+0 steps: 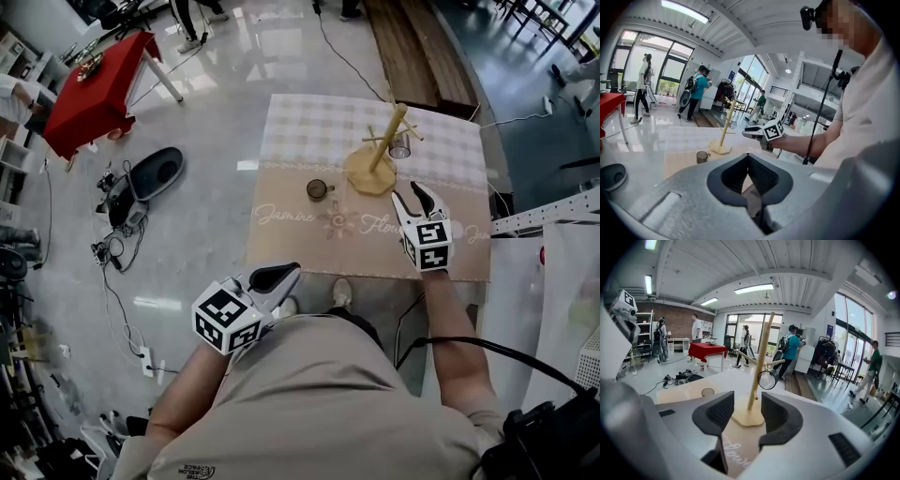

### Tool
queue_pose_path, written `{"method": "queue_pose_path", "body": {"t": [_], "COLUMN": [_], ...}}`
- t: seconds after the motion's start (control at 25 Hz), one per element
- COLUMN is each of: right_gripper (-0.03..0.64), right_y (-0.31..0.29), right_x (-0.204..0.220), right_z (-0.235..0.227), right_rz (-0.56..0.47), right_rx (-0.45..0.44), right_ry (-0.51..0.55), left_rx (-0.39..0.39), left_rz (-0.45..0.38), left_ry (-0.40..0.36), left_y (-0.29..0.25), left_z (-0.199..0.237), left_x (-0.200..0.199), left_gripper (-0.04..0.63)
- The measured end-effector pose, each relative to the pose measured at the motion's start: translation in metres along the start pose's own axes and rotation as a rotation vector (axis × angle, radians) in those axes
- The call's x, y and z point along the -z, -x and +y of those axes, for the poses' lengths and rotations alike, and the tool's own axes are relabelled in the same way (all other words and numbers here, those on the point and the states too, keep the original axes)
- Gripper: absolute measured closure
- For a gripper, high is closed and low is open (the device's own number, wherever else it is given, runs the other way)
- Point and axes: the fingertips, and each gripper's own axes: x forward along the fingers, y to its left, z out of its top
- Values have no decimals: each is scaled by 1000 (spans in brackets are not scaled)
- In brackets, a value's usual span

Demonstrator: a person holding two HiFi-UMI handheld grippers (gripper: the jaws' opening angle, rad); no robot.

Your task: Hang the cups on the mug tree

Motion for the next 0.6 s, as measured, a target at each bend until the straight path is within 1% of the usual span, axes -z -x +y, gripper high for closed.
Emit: {"method": "queue_pose_path", "body": {"t": [0.08, 0.16, 0.2, 0.28, 0.44, 0.6], "right_gripper": [487, 556, 574, 587, 597, 601], "right_y": [21, 42, 52, 71, 105, 135], "right_x": [6, 13, 18, 27, 39, 40], "right_z": [17, 37, 49, 76, 136, 182], "right_rz": [9, 18, 27, 49, 81, 73], "right_rx": [-2, -19, -35, -71, -138, -156], "right_ry": [-21, -64, -90, -128, -160, -191], "left_rx": [29, 59, 75, 107, 157, 213], "left_rz": [9, 19, 23, 28, 34, 61], "left_ry": [-27, -55, -63, -71, -70, -85], "left_y": [2, 4, 6, 11, 23, 33], "left_z": [-5, -10, -13, -16, -17, -20], "left_x": [1, 3, 5, 7, 15, 33], "left_gripper": [588, 588, 588, 588, 588, 588]}}
